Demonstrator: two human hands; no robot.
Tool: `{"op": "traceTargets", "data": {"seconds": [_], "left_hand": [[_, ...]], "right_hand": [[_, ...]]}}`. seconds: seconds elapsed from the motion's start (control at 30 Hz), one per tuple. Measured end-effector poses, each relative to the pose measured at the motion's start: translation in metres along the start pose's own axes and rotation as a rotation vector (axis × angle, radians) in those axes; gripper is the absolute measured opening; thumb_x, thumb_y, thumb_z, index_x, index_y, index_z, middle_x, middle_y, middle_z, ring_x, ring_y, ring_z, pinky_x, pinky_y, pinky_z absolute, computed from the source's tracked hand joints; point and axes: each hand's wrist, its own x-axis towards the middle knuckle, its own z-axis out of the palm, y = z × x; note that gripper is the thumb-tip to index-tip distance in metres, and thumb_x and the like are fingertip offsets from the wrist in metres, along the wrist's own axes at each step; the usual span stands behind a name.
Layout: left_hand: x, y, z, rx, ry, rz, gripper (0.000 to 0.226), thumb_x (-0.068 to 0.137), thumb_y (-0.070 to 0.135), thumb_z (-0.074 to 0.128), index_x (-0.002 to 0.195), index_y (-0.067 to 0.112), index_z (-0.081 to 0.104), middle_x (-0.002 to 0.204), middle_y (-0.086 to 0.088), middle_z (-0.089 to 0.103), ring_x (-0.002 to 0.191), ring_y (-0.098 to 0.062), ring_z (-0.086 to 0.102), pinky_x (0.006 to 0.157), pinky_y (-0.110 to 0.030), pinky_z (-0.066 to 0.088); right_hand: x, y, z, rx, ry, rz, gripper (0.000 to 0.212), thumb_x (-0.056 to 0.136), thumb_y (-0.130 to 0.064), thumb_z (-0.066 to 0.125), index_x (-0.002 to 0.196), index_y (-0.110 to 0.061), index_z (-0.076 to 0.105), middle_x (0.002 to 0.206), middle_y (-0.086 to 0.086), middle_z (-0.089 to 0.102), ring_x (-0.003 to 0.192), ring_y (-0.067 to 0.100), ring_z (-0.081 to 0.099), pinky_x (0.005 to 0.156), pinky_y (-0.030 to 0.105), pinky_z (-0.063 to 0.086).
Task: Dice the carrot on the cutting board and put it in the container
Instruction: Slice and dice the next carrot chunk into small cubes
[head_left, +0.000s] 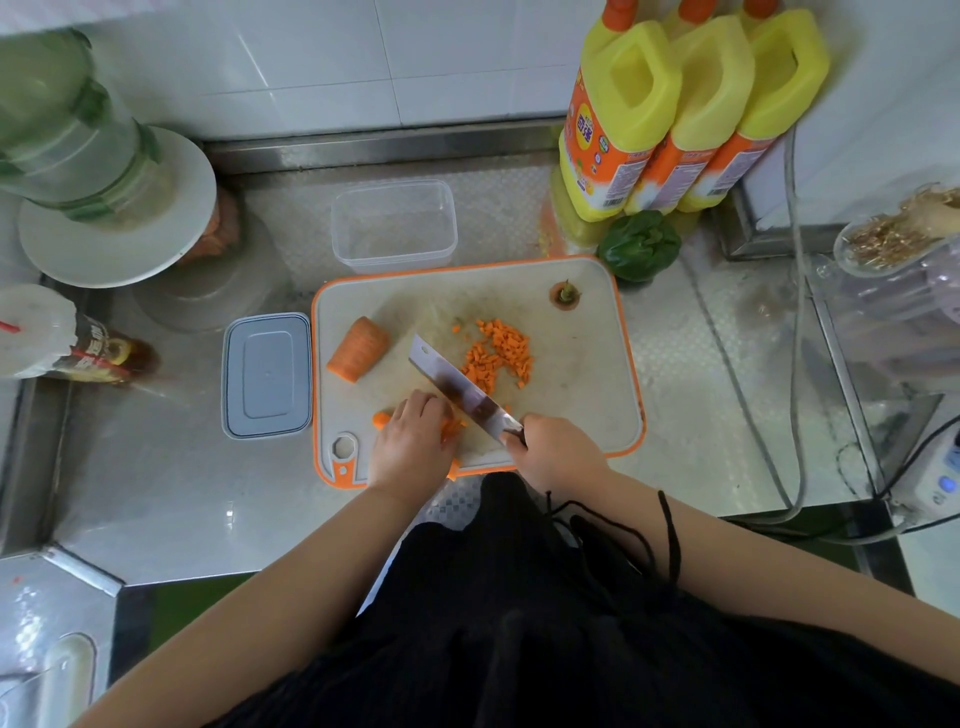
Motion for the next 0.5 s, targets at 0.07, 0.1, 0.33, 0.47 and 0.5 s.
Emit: {"op": "traceTargets", "data": {"seconds": [0.07,0.1,0.33,0.47,0.5], "left_hand": [[0.0,0.0,0.002,0.015,-0.015,-0.015,0.018,0.082,0.016,0.069,0.098,0.009,0.066,0.102,-0.005,0.06,0.094,-0.028,0.059,0.076,-0.04,0.05],[0.0,0.0,0.002,0.016,-0.026,-0.022,0.018,0.083,0.016,0.067,0.099,0.009,0.067,0.103,-0.005,0.061,0.095,-0.028,0.059,0.079,-0.04,0.05],[-0.002,-0.003,0.006,-0.023,0.06,0.034,0.009,0.081,0.011,0.064,0.08,0.006,0.071,0.091,-0.006,0.065,0.08,-0.032,0.062,0.061,-0.043,0.054],[-0.001,-0.003,0.006,-0.007,0.066,0.042,0.006,0.077,0.006,0.076,0.082,0.006,0.073,0.088,-0.006,0.067,0.078,-0.032,0.064,0.056,-0.04,0.055],[-0.001,-0.004,0.007,-0.002,0.06,0.042,0.005,0.078,0.008,0.074,0.082,0.007,0.074,0.088,-0.005,0.067,0.078,-0.031,0.064,0.055,-0.039,0.055]], "right_hand": [[-0.001,-0.003,0.002,-0.013,-0.016,-0.001,0.037,0.101,-0.037,0.039,0.103,-0.006,0.058,0.098,0.011,0.064,0.091,0.027,0.061,0.07,0.033,0.042],[-0.001,-0.003,0.003,-0.017,-0.027,0.0,0.037,0.101,-0.037,0.038,0.103,-0.006,0.058,0.099,0.012,0.064,0.092,0.027,0.061,0.072,0.033,0.043],[-0.001,-0.009,0.008,-0.054,-0.078,0.009,0.031,0.102,-0.032,0.036,0.102,-0.008,0.056,0.098,0.009,0.062,0.093,0.028,0.06,0.075,0.035,0.046],[-0.001,-0.015,0.01,-0.12,-0.071,-0.014,0.008,0.093,-0.018,0.055,0.098,-0.012,0.056,0.091,0.005,0.063,0.089,0.026,0.064,0.074,0.036,0.051],[-0.002,-0.016,0.011,-0.144,-0.075,-0.021,0.008,0.091,-0.016,0.058,0.097,-0.012,0.056,0.09,0.005,0.063,0.088,0.026,0.065,0.072,0.035,0.052]]}}
